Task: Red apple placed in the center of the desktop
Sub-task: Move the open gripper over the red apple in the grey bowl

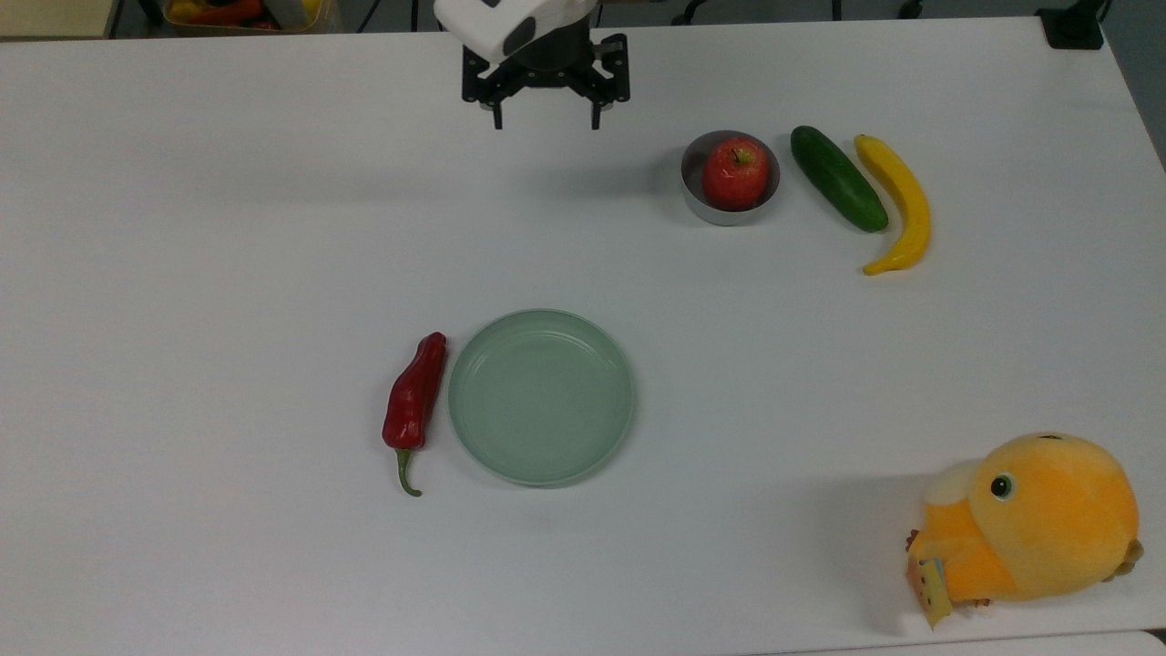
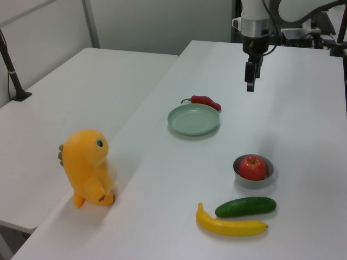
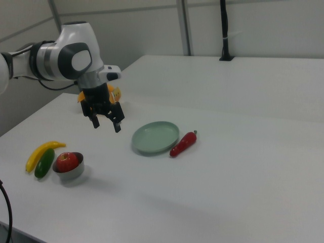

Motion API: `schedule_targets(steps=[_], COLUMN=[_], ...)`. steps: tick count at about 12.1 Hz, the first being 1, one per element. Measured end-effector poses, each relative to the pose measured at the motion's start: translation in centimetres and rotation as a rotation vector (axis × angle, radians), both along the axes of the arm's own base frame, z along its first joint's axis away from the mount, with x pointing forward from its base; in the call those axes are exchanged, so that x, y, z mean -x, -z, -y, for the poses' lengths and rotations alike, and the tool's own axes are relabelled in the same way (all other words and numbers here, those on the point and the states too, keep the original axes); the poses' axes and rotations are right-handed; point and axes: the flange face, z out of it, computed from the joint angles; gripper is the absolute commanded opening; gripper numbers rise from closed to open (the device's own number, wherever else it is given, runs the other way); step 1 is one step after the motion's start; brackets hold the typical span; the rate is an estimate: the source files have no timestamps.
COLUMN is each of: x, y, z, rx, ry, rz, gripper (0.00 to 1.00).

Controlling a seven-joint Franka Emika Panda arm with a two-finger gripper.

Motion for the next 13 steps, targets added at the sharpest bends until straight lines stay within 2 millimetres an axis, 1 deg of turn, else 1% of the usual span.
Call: schedule_targets(steps=[1,3,4,9,10,12,13], x=[0.2,1.0,1.8,4.7,5.7,7.1,7.7], y=[0.1,0.5,1.0,2.8,4.0,6.1,7.1], z=[-1.0,-3.6,-5.6,-11.7,-14.0,-17.6,-19.0], rx=[-0.003,-0.006,-0.004,0.007,0.012,0.018,0.019], ry=[-0.005,-0.018,-0.038,-0.092,-0.109,-0.134,-0.146], rz=[-0.002,-0.011,-0.021,-0.058,-0.081,-0.114,-0.126], gripper=[1.00,1.00,1.00,1.00,1.00,1.00,1.00])
